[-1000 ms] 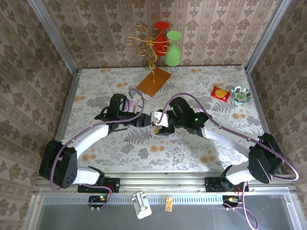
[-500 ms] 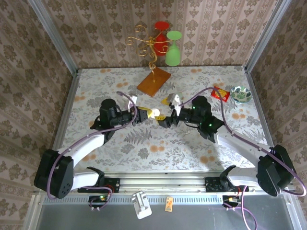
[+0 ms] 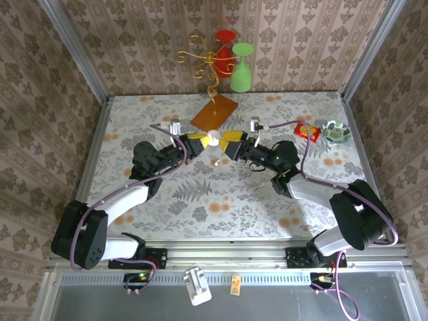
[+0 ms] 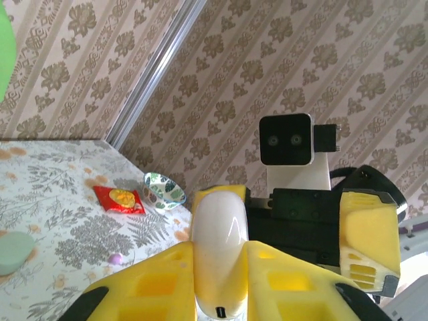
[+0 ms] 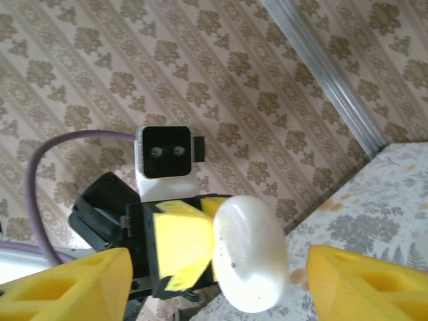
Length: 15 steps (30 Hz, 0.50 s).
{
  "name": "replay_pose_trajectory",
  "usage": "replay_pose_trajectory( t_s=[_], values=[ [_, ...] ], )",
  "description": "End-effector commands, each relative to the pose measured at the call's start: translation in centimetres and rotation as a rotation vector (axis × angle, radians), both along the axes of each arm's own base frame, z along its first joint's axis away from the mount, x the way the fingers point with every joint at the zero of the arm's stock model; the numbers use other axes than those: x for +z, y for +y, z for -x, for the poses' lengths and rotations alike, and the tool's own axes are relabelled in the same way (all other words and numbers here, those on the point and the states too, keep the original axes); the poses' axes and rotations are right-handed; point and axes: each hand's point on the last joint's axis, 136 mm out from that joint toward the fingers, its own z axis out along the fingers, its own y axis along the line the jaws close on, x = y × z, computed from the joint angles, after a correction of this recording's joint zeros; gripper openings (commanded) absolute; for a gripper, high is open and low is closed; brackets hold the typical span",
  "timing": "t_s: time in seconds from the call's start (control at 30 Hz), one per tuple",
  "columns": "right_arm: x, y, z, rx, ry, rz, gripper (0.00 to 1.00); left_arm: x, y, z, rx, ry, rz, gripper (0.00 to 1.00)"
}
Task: Insert the wireless bluetooth earbuds into the charging case
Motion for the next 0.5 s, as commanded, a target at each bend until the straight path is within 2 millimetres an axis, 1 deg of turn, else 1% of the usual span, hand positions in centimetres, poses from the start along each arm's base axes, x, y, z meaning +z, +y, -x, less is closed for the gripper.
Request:
replay_pose_trajectory(
  t_s=[0.0,0.17,0.47],
  values=[
    [2.9,0.3,1.2,0.076,-0.016,-0.091,0.65,2.4,0.1,0.3,-0.002,-0.055,0.077,0.20],
    [2.9,1.3,1.0,0.108,0.011,-0.099,0.59,2.7,-0.3,1.0,-0.035,-0.059,0.087,0.21],
    [2.6,1.8,-0.2,0.093,0.025,-0.101,0.59,2.9,-0.3,1.7,-0.052,-0.065,0.086,0.21]
  ],
)
